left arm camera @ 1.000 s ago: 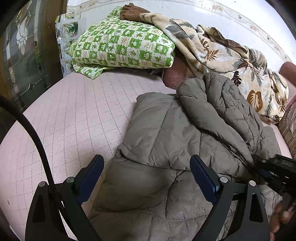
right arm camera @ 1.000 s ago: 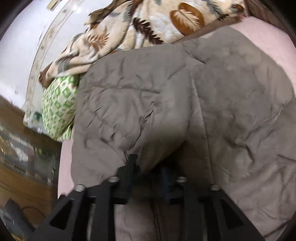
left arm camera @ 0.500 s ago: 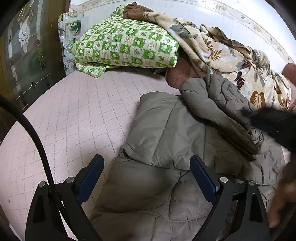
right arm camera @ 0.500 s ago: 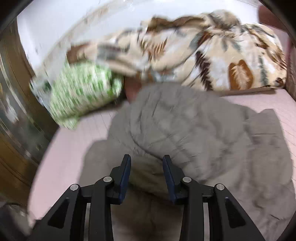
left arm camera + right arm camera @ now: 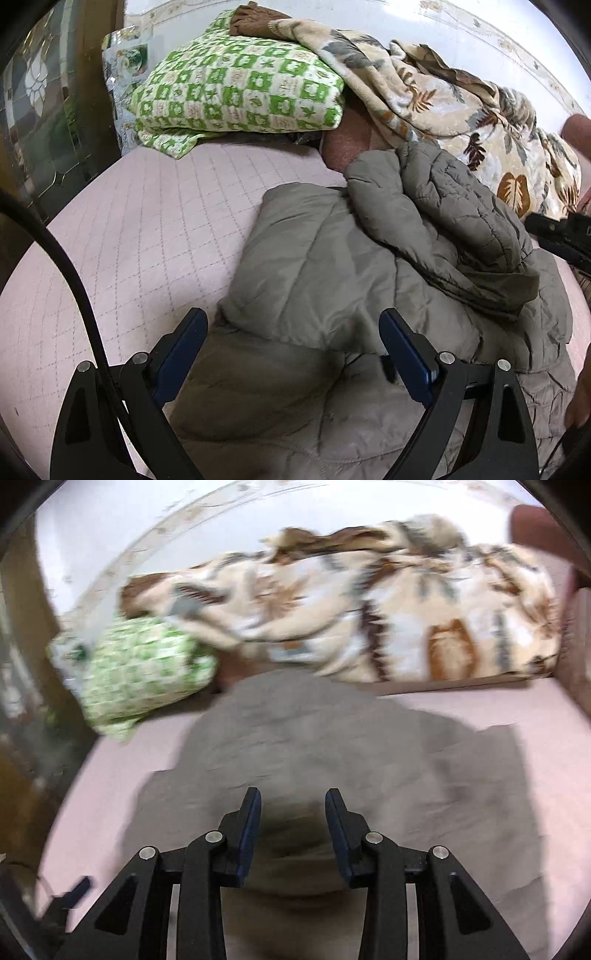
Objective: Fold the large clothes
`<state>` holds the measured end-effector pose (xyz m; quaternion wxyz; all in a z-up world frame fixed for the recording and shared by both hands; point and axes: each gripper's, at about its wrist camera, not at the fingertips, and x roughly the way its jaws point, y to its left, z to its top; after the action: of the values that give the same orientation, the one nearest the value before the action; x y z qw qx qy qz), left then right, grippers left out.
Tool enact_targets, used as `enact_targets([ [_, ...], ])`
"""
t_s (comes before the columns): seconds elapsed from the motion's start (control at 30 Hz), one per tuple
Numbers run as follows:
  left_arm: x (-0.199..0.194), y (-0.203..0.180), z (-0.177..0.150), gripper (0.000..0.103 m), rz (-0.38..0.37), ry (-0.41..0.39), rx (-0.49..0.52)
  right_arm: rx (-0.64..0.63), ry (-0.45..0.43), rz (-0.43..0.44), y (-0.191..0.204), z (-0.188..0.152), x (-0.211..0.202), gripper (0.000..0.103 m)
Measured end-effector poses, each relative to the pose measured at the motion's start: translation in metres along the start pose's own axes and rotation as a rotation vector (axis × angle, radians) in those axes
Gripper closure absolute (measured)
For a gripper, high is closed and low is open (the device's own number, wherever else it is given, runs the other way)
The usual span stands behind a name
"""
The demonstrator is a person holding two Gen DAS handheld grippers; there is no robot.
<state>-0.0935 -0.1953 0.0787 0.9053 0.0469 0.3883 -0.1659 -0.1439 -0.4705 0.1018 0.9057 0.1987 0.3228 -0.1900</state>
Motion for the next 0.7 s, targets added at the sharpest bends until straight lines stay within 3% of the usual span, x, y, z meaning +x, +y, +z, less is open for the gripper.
enact_targets([
  [0.2, 0.039, -0.017, -0.005, 0.009, 0.036, 0.104, 0.052, 0.019, 0.173, -0.055, -0.030, -0.037, 0.053, 0.063],
  [0.37, 0.038, -0.019, -0.006, 0.009, 0.043, 0.100, 0.066, 0.007, 0.133, -0.069, -0.024, -0.033, 0.034, 0.062],
  [0.5, 0.021, -0.013, -0.001, 0.010, 0.029, 0.056, 0.039, -0.012, 0.036, -0.001, -0.003, -0.020, -0.002, 0.062],
  [0.7, 0.012, -0.013, 0.000, 0.010, 0.042, 0.028, 0.051, -0.076, 0.079, 0.039, 0.039, -0.025, 0.023, 0.062],
])
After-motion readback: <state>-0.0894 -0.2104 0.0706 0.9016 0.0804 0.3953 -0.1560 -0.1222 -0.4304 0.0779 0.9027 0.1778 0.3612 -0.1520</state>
